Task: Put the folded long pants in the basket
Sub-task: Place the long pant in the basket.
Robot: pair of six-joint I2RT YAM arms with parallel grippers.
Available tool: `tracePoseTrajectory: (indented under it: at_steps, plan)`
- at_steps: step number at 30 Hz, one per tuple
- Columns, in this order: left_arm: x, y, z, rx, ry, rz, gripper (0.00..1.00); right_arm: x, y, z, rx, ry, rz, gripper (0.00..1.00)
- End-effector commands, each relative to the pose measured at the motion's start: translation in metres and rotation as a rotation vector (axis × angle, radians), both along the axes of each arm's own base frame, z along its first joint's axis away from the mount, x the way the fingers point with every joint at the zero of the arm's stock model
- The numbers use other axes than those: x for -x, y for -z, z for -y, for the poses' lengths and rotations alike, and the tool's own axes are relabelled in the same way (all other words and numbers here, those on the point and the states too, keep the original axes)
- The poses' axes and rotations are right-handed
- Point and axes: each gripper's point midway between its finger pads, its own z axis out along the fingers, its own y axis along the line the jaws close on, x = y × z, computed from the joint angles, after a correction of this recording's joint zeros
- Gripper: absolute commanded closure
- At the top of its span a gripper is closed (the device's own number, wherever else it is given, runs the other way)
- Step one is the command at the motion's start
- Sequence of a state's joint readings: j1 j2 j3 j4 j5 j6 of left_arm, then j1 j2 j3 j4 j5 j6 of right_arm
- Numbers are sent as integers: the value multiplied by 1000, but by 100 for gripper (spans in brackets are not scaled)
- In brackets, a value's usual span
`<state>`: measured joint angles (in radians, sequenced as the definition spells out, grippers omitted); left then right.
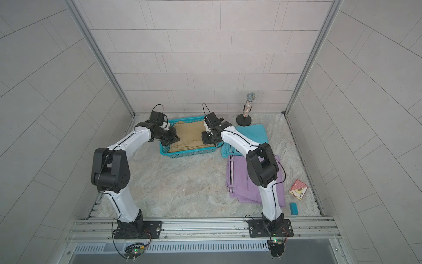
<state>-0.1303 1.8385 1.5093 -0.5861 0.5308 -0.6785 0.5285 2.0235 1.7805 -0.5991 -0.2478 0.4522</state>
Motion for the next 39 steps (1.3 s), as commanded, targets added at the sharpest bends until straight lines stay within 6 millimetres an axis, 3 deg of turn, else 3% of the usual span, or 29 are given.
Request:
tracePoseTrajectory:
  at_steps: [1,3,5,12,17,20,23,26,30,33,35,39]
  plan:
    - [-17,-57,-7,-19,-15,126,100,-24,-70,-2,-52,38,192,68]
    - [-30,-60,-5,-15,-14,127,100,-42,-68,-4,-43,58,214,68]
    - [-46,-50,-2,-11,-11,116,100,-61,-58,-11,-52,69,205,68]
    - [-96,24,-15,-30,-36,17,100,-117,1,-18,32,110,187,72]
    - [-101,67,-21,-66,-22,-103,100,-127,29,-16,75,112,157,71]
    - [-98,72,-18,-58,-18,-122,100,-126,39,-15,82,108,136,70]
    - [-93,47,-15,-49,-10,-85,100,-124,22,-12,70,107,148,70]
    - [-83,1,-10,-53,2,-3,98,-119,-21,-11,35,102,198,70]
    - [-53,-79,2,-48,30,141,66,-98,-92,-7,-39,85,273,68]
    - [-16,-128,15,-52,52,251,27,-72,-140,6,-81,85,332,65]
    - [13,-146,26,-58,55,320,8,-52,-162,17,-101,90,366,62]
    - [70,-150,59,-4,73,427,0,-4,-199,55,-109,143,445,53]
